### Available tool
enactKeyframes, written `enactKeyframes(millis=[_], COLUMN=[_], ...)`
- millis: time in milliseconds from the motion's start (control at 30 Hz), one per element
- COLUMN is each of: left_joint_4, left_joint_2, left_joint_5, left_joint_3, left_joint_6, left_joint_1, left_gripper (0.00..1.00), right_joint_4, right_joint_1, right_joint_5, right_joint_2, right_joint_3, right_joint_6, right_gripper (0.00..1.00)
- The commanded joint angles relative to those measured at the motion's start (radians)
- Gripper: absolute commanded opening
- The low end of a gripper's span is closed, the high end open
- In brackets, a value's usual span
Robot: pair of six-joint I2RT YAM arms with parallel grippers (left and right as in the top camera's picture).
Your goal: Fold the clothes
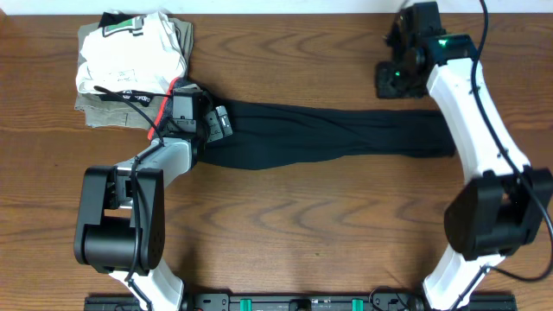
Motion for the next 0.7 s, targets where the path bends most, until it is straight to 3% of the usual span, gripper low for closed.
enactKeyframes(millis=[0, 333, 667], left_joint_4=[-0.008, -0.01, -0.009], left_joint_2=[0.013, 0.013, 0.013], left_joint_5=[-0.038, -0.038, -0.038], left_joint_3=[0.001, 0.001, 0.001], left_joint_6=[0.006, 0.006, 0.006], left_joint_1=[0.017, 0.017, 0.017], left_gripper=[0.98, 0.98, 0.98], right_joint_4=[-0.01, 0.02, 0.018], right_joint_1=[0.083, 0.241, 0.24], right_joint_5=[-0.119, -0.122, -0.057], right_joint_2=[0.045, 0.269, 0.364], right_joint_3=[-0.011, -0.012, -0.012], right_joint_6=[-0.069, -0.068, -0.049], right_gripper=[0.07, 0.01, 0.06])
